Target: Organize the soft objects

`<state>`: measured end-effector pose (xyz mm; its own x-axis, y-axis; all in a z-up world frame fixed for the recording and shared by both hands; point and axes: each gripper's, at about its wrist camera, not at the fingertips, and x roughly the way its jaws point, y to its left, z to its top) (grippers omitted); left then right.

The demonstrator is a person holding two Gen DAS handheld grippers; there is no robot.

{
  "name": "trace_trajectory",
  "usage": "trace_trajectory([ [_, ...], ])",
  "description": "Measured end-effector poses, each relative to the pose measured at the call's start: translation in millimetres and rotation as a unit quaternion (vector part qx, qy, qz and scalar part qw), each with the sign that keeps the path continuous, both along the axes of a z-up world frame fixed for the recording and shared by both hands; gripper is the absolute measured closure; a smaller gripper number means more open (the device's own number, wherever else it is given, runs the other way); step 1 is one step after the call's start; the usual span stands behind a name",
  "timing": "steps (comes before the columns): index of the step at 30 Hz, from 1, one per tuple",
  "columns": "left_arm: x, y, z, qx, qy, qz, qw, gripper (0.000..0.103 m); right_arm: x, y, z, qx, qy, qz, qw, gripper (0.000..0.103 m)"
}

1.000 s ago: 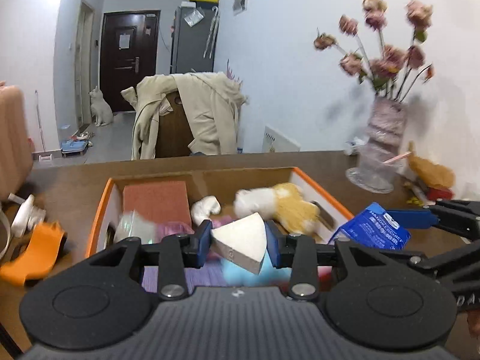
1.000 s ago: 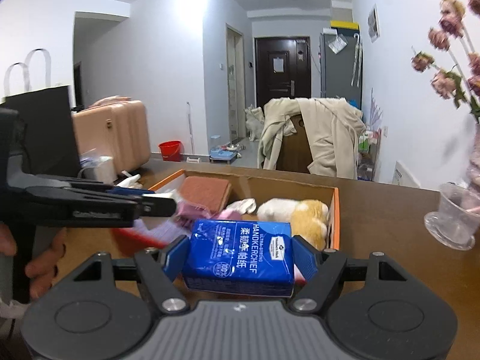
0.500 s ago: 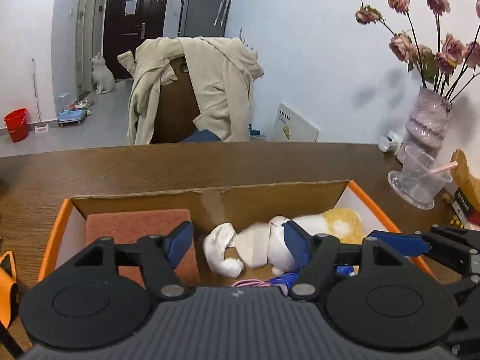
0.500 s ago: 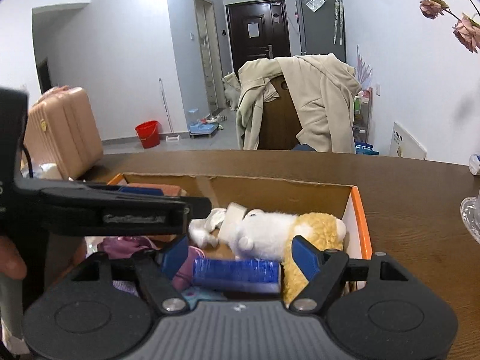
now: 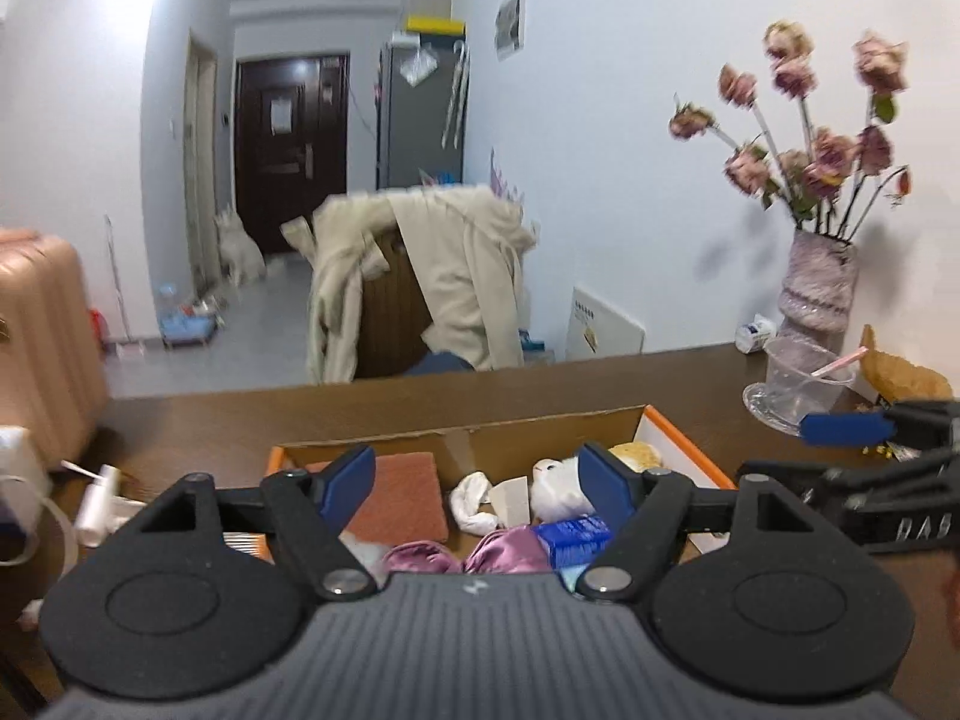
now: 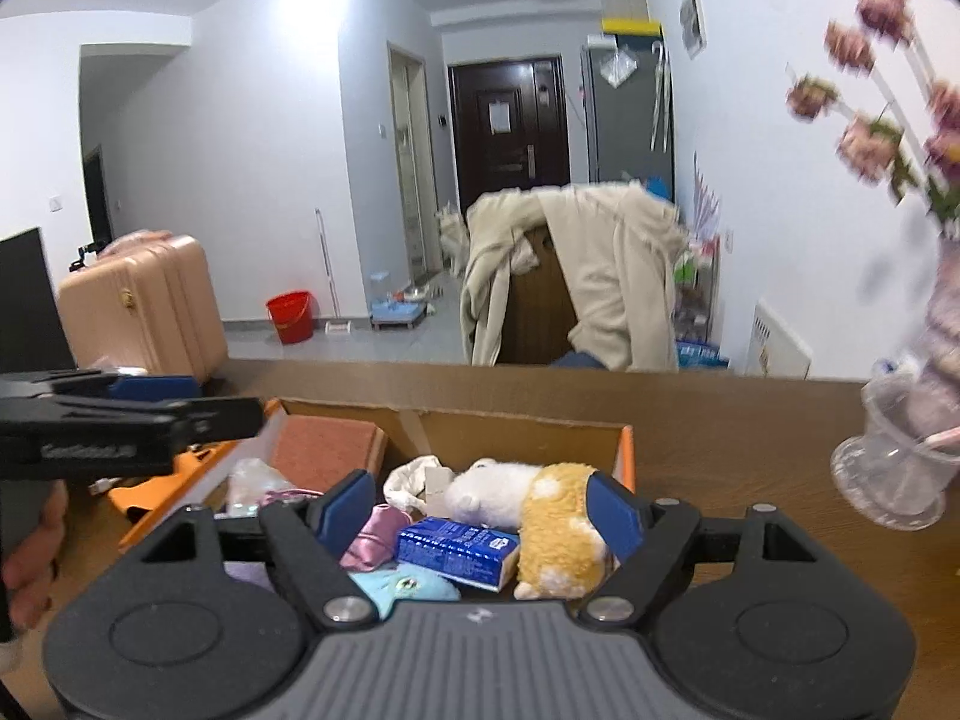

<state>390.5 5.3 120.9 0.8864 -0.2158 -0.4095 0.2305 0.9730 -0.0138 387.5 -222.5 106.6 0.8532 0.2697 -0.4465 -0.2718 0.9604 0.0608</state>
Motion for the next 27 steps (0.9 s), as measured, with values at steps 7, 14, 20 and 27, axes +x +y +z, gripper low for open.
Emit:
trace_trajectory([
  [7,-112.2,17.5,9.5,0.004,-0.056,0.030,0.9980,0.015,-86.9,-11.5,12.4,-0.025,-0.046,0.004,0.999,0.016],
  [14,-211.1,26.0,-18.5,0.032,-0.111,0.066,0.9912,0.005,-175.2,-15.8,-16.6,-0.065,-0.079,0.006,0.995,0.016],
  [20,-282.0,37.3,-54.6,0.017,-0.131,0.107,0.9855,0.000,-237.2,-13.6,-34.8,-0.059,-0.091,0.000,0.994,0.007],
  [27,-340.7,54.3,-84.2,-0.002,-0.134,0.149,0.9797,0.000,-304.7,-0.9,-66.2,-0.060,-0.127,0.006,0.990,0.000],
])
